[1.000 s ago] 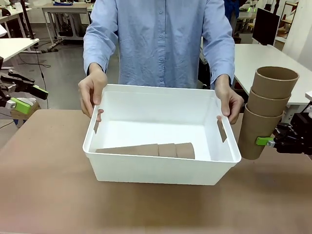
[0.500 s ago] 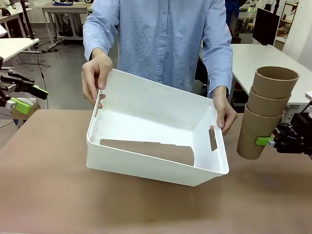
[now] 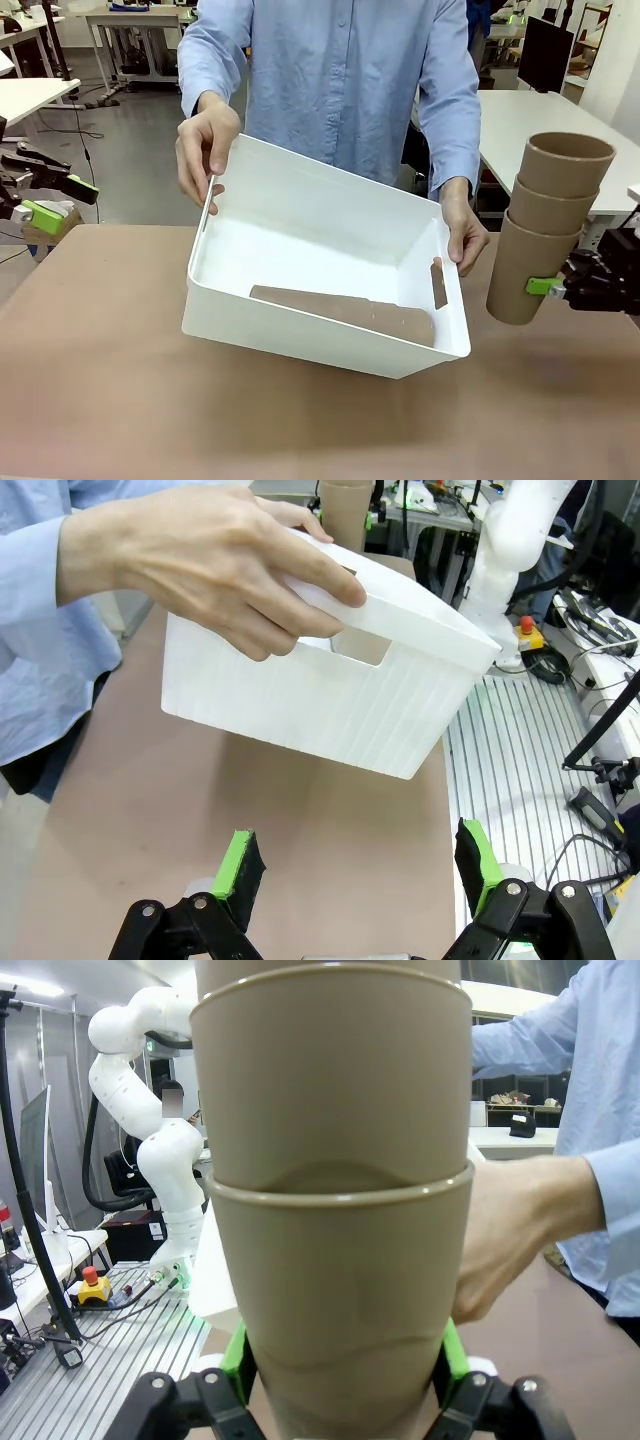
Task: Stack the cups and store them in the basket.
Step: Place the stack of Reusable plastic cups into the Pantry Basket.
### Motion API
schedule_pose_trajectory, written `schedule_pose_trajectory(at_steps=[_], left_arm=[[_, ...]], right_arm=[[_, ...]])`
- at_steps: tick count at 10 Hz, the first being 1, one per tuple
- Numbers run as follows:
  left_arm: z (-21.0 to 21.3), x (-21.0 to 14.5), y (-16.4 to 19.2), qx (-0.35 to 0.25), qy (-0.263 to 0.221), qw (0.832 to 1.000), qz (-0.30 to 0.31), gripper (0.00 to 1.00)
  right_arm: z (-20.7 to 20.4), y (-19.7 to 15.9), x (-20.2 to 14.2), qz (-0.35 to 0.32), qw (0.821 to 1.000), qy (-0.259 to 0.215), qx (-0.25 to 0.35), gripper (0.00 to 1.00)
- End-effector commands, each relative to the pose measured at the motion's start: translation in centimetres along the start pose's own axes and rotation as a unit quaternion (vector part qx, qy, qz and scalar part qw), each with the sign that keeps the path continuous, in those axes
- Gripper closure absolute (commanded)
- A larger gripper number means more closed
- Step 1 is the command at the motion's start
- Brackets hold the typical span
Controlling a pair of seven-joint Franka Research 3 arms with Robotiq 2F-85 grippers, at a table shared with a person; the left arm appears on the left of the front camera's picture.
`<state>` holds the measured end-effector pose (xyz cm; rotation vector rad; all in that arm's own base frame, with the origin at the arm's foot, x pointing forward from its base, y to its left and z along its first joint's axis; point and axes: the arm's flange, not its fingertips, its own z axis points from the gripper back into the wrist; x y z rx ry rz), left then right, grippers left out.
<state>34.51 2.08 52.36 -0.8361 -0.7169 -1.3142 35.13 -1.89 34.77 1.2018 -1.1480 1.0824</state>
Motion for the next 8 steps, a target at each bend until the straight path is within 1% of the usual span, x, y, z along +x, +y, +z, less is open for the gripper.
schedule_pose_trajectory(at_steps=[1,3,4,5,6,8], left_arm=[[0.0,0.1,0.1,0.003,-0.002,1.0,0.0,0.0],[0.0,0.1,0.1,0.003,-0.002,1.0,0.0,0.0],[0.0,0.1,0.1,0.003,-0.002,1.0,0.0,0.0],[0.0,0.1,0.1,0.003,-0.002,1.0,0.0,0.0],[0.0,0.1,0.1,0.003,-0.002,1.0,0.0,0.0],[0.0,0.1,0.1,0.003,-0.002,1.0,0.0,0.0]], right_arm=[[-1.2,2.1,5.2,-0.018,1.0,-0.009,-0.008,0.15],[-2.4,3.2,10.3,-0.017,0.999,0.015,-0.03,0.15],[-3.5,3.8,12.8,-0.017,0.998,0.035,-0.046,0.15],[-5.1,4.5,15.3,-0.019,0.996,0.063,-0.067,0.15],[-6.9,4.8,16.9,-0.021,0.991,0.097,-0.089,0.15],[-11.1,4.9,19.2,-0.022,0.979,0.163,-0.118,0.15]])
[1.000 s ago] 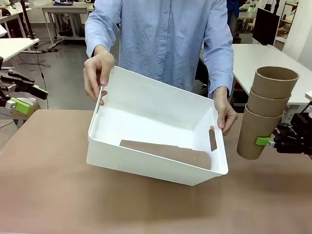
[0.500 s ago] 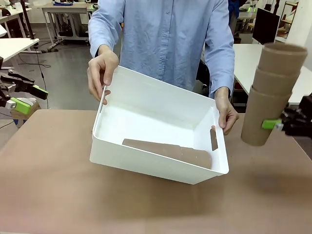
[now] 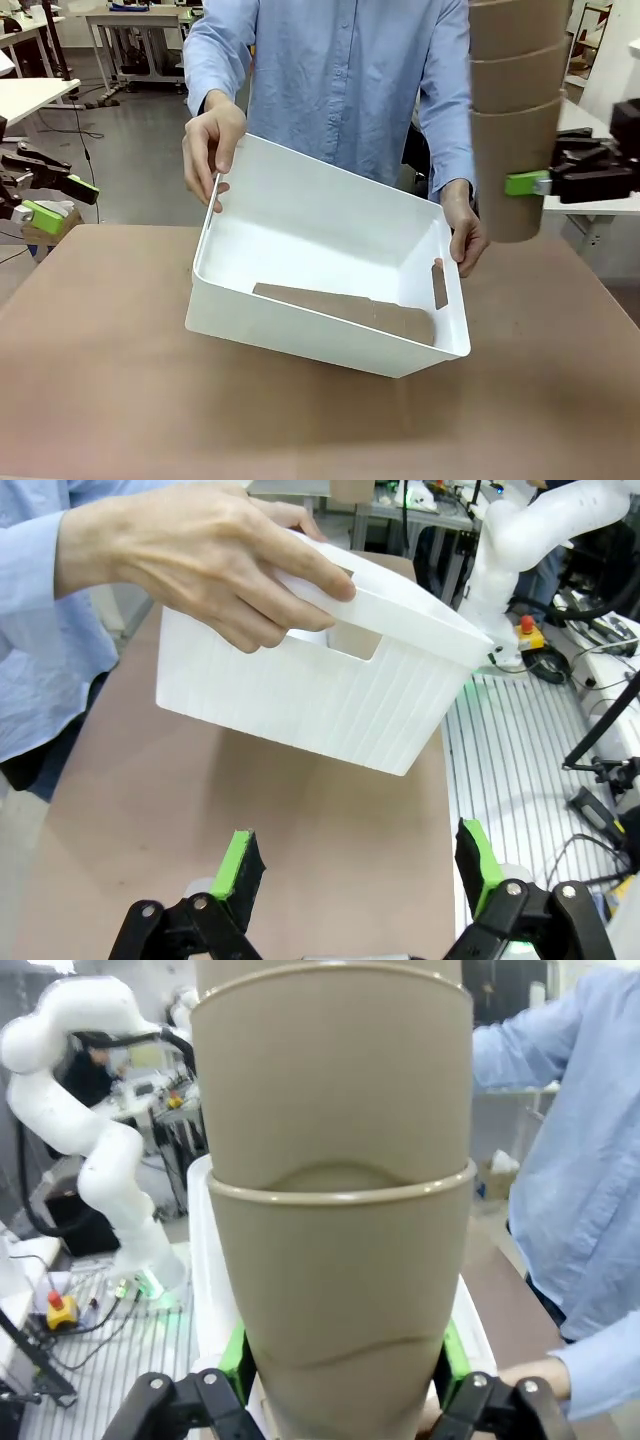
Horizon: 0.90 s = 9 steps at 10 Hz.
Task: Stack the cups and store them in the basket.
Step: Place the stack of Reusable plastic cups into the Pantry Basket.
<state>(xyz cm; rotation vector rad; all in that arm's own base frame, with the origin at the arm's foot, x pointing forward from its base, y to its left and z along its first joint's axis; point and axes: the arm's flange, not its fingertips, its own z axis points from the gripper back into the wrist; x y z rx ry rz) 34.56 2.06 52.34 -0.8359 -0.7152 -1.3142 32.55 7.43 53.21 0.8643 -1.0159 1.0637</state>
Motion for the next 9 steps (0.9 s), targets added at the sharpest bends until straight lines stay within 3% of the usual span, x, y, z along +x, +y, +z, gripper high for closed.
schedule_pose_trajectory(at_steps=[1,4,9], left_arm=[[0.0,0.1,0.1,0.003,-0.003,1.0,-0.001,0.0],[0.0,0.1,0.1,0.003,-0.003,1.0,-0.001,0.0],[0.0,0.1,0.1,0.003,-0.003,1.0,-0.001,0.0]], right_arm=[[-3.6,0.4,2.8,-0.021,0.998,0.06,-0.021,0.15],[-9.6,-1.2,4.5,-0.029,0.987,0.151,-0.05,0.15],[-16.1,-1.9,2.5,-0.01,0.965,0.249,-0.079,0.15]])
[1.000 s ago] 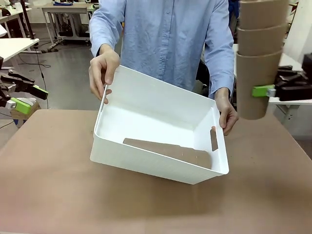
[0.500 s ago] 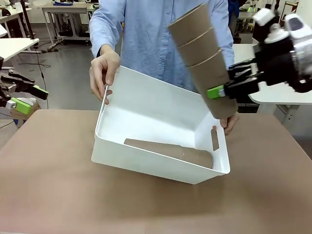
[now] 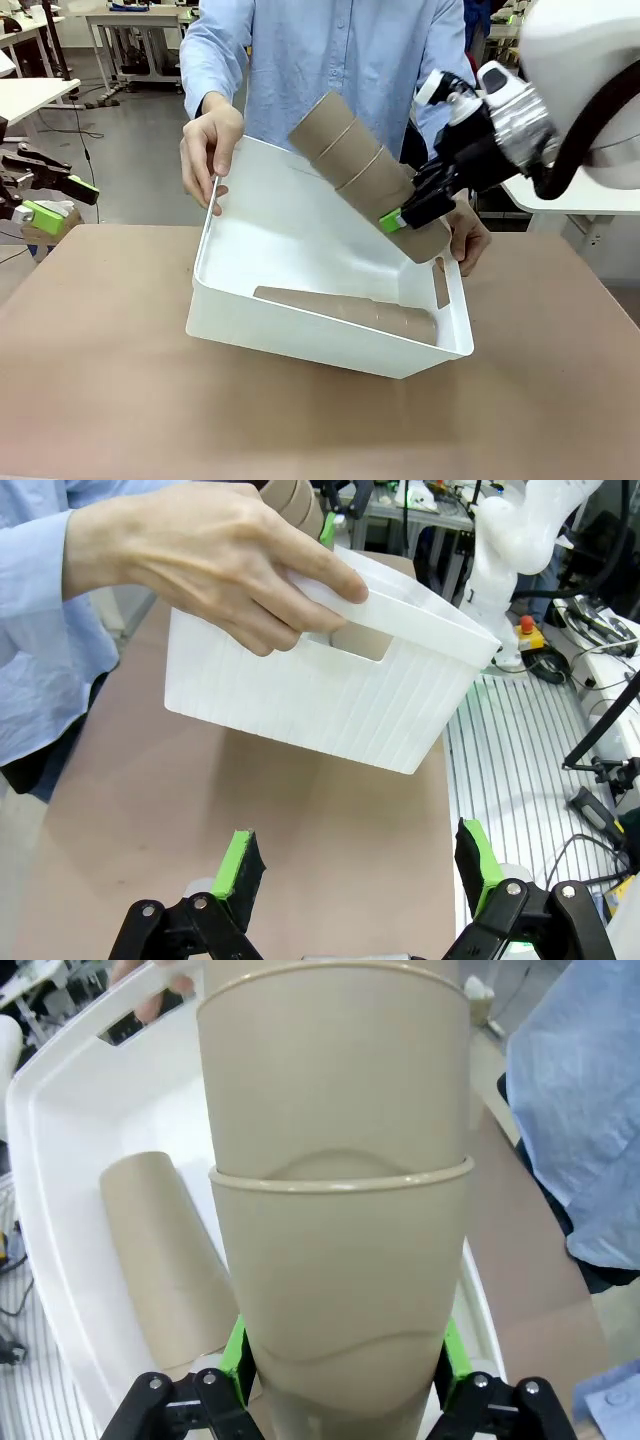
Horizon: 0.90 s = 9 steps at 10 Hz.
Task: Stack the cups and store them in the basket.
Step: Place the stack of Reusable plastic cups into the Pantry Basket.
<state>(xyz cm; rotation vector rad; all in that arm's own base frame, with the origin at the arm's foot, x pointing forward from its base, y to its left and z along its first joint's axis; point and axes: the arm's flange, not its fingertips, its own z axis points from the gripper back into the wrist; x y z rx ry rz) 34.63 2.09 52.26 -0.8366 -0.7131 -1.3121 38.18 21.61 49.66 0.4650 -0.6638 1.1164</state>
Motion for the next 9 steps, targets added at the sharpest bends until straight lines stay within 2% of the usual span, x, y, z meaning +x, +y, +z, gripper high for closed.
schedule_pose_trajectory(at_steps=[1,5,9], left_arm=[[0.0,0.2,0.0,0.004,-0.003,1.0,-0.002,0.0],[0.0,0.2,0.0,0.004,-0.003,1.0,-0.002,0.0],[0.0,0.2,0.0,0.004,-0.003,1.0,-0.002,0.0]], right_arm=[[-1.1,0.6,1.1,0.005,1.0,0.026,-0.018,0.15],[-4.3,2.1,-0.7,0.071,0.997,0.042,-0.014,0.15],[-6.9,1.1,-1.5,0.087,0.994,0.068,-0.016,0.15]])
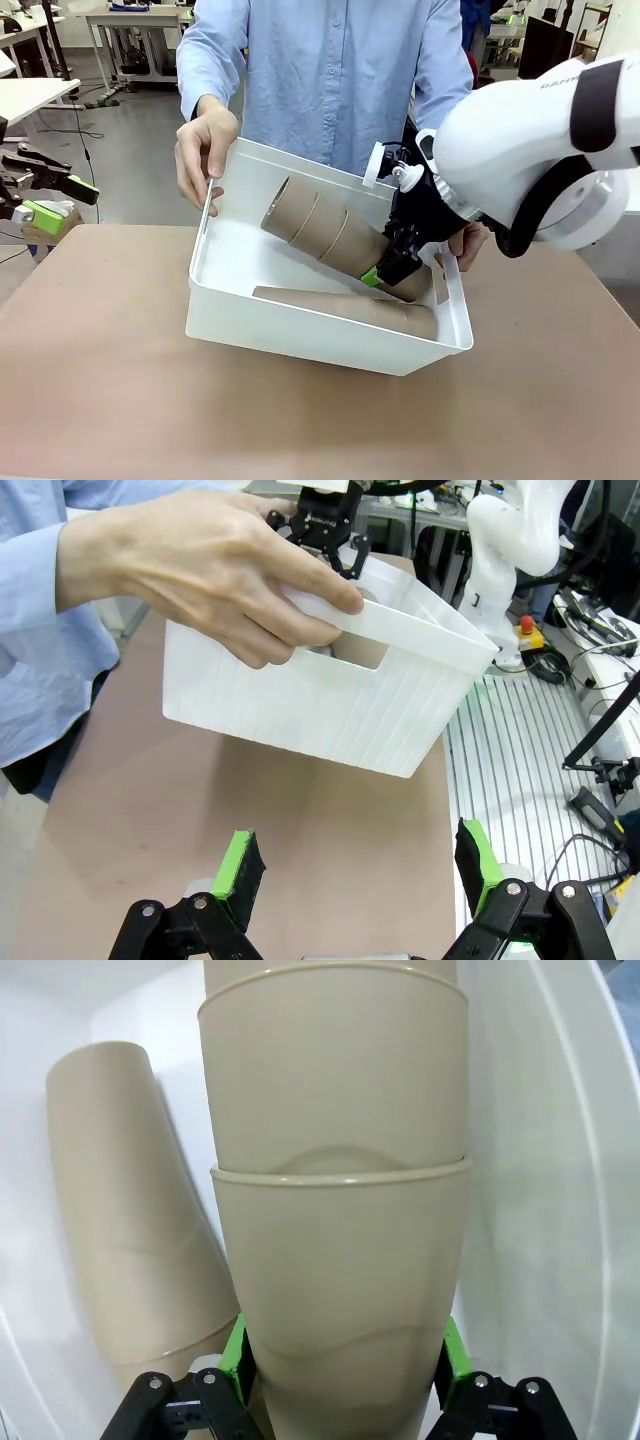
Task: Stack the cups and store them in the basket.
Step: Place the stack of Reusable plastic cups into the Pantry Basket.
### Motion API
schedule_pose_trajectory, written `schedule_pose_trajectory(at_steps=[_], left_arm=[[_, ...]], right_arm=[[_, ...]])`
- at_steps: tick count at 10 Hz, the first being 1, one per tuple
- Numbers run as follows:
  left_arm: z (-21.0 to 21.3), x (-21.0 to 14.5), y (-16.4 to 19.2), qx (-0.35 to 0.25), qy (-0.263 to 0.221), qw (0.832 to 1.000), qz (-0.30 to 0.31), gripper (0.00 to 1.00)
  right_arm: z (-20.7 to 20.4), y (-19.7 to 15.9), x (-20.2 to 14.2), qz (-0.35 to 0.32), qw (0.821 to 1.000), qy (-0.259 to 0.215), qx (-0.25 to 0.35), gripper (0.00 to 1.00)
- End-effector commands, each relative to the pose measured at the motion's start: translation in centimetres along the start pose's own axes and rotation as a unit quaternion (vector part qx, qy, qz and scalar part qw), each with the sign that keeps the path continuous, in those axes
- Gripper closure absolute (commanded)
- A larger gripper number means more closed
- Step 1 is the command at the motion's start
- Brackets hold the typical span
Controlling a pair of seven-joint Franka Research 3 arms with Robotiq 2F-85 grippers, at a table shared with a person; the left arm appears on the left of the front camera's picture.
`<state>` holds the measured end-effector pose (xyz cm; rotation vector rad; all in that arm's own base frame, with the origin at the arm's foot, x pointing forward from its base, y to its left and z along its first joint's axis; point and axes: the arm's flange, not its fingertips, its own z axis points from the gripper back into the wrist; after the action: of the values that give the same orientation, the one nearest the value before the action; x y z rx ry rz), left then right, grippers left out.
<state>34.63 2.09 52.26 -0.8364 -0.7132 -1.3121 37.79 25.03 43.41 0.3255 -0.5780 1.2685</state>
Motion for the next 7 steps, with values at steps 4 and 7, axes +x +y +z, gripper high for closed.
schedule_pose_trajectory(at_steps=[4,7], left_arm=[[0.01,0.17,-0.02,0.004,-0.003,1.0,-0.002,0.0],[0.01,0.17,-0.02,0.004,-0.003,1.0,-0.002,0.0]], right_arm=[[-1.02,0.14,0.6,0.035,0.999,0.013,-0.006,0.15],[-1.25,0.0,0.54,0.048,0.999,0.018,-0.005,0.0]])
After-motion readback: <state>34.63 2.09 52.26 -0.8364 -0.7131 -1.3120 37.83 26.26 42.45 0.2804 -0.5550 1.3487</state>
